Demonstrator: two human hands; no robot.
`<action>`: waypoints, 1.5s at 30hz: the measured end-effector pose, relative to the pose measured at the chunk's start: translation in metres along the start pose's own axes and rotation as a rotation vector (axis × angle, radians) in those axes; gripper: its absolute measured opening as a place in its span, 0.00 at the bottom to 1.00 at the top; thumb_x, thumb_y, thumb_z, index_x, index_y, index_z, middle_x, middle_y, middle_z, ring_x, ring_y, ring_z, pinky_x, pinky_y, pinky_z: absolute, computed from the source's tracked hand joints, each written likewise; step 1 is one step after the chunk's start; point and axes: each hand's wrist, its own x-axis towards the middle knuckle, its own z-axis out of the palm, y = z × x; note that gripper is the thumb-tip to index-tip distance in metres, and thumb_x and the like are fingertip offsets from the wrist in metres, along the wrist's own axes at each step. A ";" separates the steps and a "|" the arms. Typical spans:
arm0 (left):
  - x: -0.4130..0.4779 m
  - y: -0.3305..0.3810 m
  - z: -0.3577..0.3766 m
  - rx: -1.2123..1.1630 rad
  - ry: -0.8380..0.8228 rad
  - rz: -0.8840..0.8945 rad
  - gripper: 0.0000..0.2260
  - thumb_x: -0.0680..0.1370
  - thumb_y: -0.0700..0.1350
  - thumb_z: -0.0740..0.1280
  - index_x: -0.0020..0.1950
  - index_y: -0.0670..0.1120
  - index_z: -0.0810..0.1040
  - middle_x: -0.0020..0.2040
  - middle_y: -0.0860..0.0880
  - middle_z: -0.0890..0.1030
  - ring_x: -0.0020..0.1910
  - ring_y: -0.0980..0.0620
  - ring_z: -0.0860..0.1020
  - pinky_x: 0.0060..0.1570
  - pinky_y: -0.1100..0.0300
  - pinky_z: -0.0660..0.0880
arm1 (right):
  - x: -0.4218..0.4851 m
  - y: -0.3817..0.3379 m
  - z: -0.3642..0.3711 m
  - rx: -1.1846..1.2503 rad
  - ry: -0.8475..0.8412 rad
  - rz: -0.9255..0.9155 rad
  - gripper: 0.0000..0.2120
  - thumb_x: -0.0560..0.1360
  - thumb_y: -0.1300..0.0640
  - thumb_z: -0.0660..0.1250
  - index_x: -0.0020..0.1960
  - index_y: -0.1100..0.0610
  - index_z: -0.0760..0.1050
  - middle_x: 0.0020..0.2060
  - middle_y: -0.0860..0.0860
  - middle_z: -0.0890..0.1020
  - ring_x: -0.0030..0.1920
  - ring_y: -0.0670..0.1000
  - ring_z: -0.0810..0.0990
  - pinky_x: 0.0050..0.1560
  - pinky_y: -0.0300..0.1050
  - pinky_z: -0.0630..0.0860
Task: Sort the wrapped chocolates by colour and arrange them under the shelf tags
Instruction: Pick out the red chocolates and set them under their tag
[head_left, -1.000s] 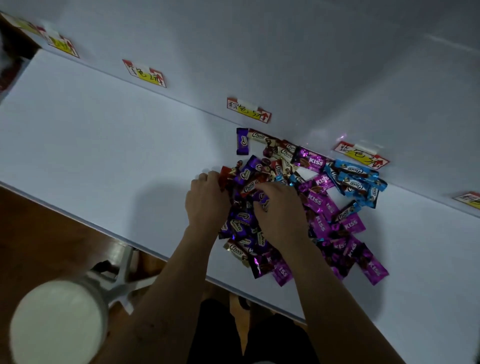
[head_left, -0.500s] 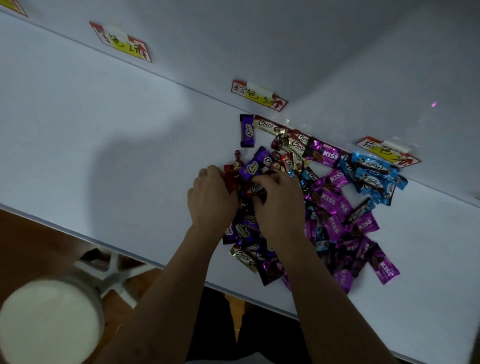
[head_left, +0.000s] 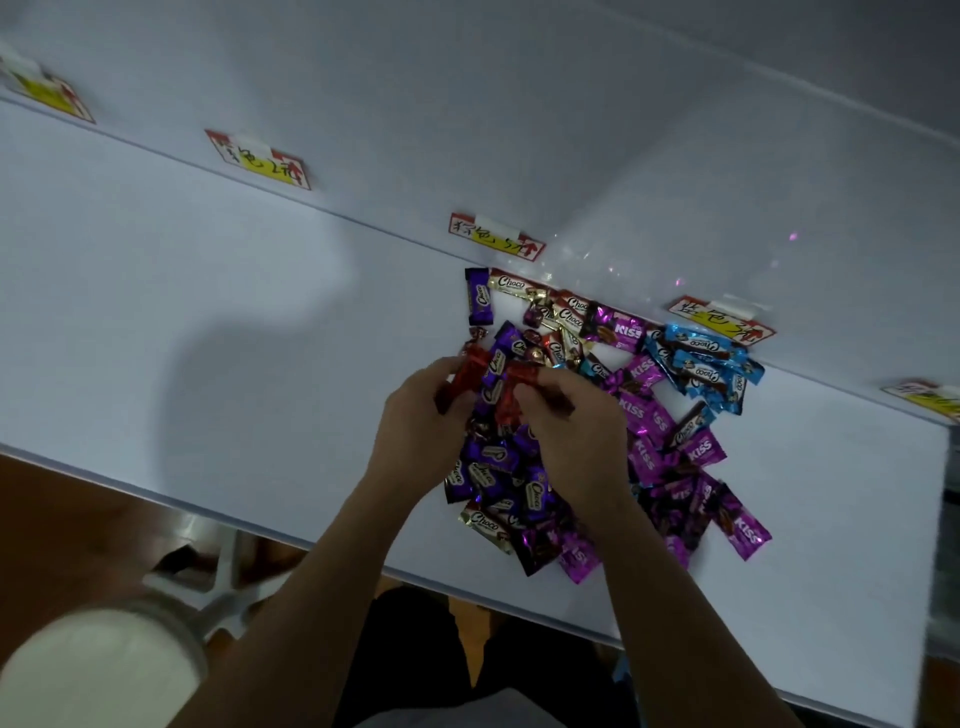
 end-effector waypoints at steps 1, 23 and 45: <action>-0.006 0.004 0.002 -0.019 -0.020 0.020 0.11 0.81 0.43 0.62 0.62 0.52 0.76 0.46 0.56 0.80 0.43 0.61 0.79 0.40 0.72 0.72 | -0.003 -0.002 -0.001 0.037 -0.003 0.003 0.10 0.76 0.58 0.69 0.56 0.57 0.79 0.43 0.46 0.83 0.42 0.40 0.82 0.44 0.34 0.79; -0.017 0.027 0.020 0.069 -0.236 0.005 0.08 0.81 0.40 0.57 0.51 0.47 0.76 0.40 0.47 0.82 0.27 0.57 0.75 0.24 0.68 0.67 | -0.010 0.068 -0.050 -0.475 0.193 0.217 0.22 0.74 0.58 0.67 0.68 0.54 0.73 0.65 0.56 0.73 0.65 0.57 0.69 0.64 0.55 0.69; -0.021 0.024 0.048 0.188 -0.282 -0.039 0.12 0.78 0.40 0.64 0.61 0.47 0.72 0.50 0.48 0.82 0.44 0.52 0.81 0.35 0.63 0.72 | -0.037 0.080 -0.063 -0.575 0.183 0.301 0.17 0.73 0.55 0.69 0.60 0.58 0.74 0.56 0.57 0.76 0.59 0.58 0.71 0.61 0.54 0.69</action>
